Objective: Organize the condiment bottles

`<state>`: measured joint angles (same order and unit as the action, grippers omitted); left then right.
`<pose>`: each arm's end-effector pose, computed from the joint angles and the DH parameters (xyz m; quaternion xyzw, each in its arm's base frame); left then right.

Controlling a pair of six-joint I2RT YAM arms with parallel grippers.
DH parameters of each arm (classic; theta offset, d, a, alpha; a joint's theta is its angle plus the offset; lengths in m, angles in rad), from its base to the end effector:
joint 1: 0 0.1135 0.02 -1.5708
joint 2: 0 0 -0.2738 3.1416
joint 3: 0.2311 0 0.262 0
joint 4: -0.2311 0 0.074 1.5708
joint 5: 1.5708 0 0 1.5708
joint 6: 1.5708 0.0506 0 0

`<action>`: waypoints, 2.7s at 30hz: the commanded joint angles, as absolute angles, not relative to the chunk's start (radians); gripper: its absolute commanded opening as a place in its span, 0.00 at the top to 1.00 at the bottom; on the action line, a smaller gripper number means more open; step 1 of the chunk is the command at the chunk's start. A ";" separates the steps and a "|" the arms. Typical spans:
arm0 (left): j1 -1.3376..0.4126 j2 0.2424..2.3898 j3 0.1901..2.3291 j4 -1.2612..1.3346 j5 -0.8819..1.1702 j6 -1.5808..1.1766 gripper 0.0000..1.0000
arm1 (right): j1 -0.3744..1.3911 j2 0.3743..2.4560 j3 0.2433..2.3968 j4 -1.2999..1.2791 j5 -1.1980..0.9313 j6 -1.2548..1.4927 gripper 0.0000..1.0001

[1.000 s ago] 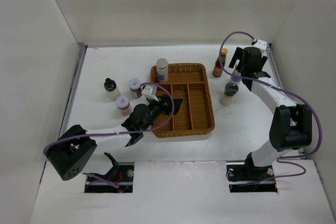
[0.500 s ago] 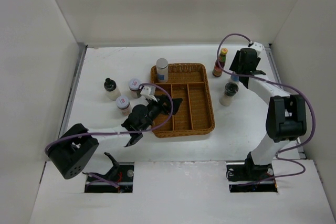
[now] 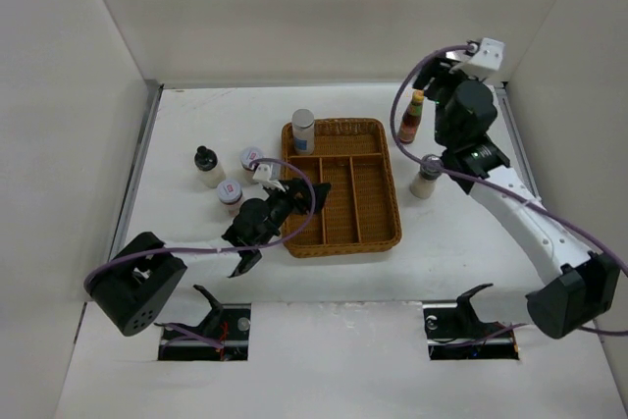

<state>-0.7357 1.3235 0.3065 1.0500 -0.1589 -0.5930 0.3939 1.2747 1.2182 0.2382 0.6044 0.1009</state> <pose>0.1996 -0.1699 0.1977 -0.0075 0.6955 -0.3983 0.5981 0.2990 0.0931 0.4418 0.1370 0.6379 -0.0051 0.7578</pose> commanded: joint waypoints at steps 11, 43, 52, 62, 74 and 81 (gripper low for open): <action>-0.712 1.281 0.275 1.143 -0.150 -0.621 0.17 | 0.501 1.641 1.341 0.245 0.328 0.209 0.48; -0.740 1.351 0.298 1.169 -0.146 -0.647 0.17 | 0.262 1.594 1.311 0.175 0.425 0.190 0.02; -0.746 1.344 0.298 1.169 -0.146 -0.649 0.17 | 0.232 1.773 1.422 0.127 0.321 0.143 0.06; -0.737 1.353 0.295 1.169 -0.146 -0.650 0.17 | 0.214 1.868 1.453 0.205 0.347 0.156 0.54; -0.736 1.353 0.291 1.181 -0.146 -0.653 0.17 | 0.249 1.501 1.324 0.374 0.443 0.126 0.66; -0.717 1.276 0.262 1.186 -0.150 -0.650 0.18 | 0.422 1.312 1.253 0.403 0.448 0.066 0.65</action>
<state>-0.7326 1.3270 0.2764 1.1168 -0.1535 -0.6437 0.3439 1.3983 1.2587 0.2005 0.4492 0.0875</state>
